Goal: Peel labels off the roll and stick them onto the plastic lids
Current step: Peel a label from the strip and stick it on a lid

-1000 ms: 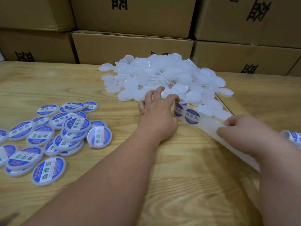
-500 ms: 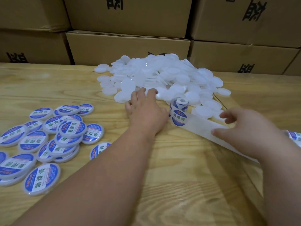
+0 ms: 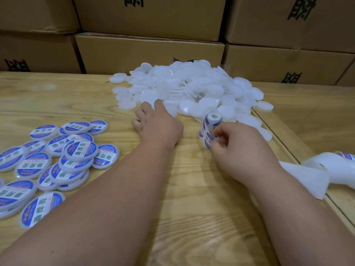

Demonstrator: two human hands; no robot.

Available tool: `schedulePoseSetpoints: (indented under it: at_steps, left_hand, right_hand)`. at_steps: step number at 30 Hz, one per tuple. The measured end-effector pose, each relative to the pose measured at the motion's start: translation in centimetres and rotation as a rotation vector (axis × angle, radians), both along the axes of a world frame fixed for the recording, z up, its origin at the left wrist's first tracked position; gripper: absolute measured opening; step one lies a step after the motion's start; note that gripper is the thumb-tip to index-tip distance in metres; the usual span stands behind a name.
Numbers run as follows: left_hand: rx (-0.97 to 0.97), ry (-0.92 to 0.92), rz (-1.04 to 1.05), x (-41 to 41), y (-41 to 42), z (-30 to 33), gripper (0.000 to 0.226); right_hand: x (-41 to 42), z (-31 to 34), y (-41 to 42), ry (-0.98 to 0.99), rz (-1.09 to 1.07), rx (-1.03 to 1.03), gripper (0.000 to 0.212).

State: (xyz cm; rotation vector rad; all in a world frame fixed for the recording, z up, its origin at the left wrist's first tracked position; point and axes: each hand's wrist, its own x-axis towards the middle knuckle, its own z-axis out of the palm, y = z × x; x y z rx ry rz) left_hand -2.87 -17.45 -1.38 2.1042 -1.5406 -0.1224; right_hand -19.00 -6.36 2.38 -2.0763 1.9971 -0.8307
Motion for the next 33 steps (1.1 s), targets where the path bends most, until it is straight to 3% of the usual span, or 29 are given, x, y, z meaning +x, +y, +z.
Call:
schedulePoseSetpoints:
  at_steps: [5,13,19,28,33]
  left_hand:
    - [0.095,0.073,0.014,0.3,-0.1,0.2,0.06]
    - [-0.031,0.064,0.004,0.5,0.6,0.0,0.058]
    - [-0.162,0.148,-0.026,0.7,1.1,-0.2,0.058]
    - [-0.245,0.285,-0.168,1.8,4.4,-0.1,0.09]
    - [-0.29,0.332,-0.266,2.3,7.3,0.0,0.061]
  right_hand:
    - [-0.7,0.1,0.0,-0.031,-0.058,0.098,0.008]
    - [-0.8,-0.2,0.1,-0.008,-0.011,0.146,0.019]
    - [-0.9,-0.4,-0.1,0.004,0.002,0.121,0.015]
    - [-1.0,-0.6,-0.2,-0.054,0.055,0.124,0.015]
    - [-1.3,-0.5,0.2,-0.099,0.151,0.211,0.01]
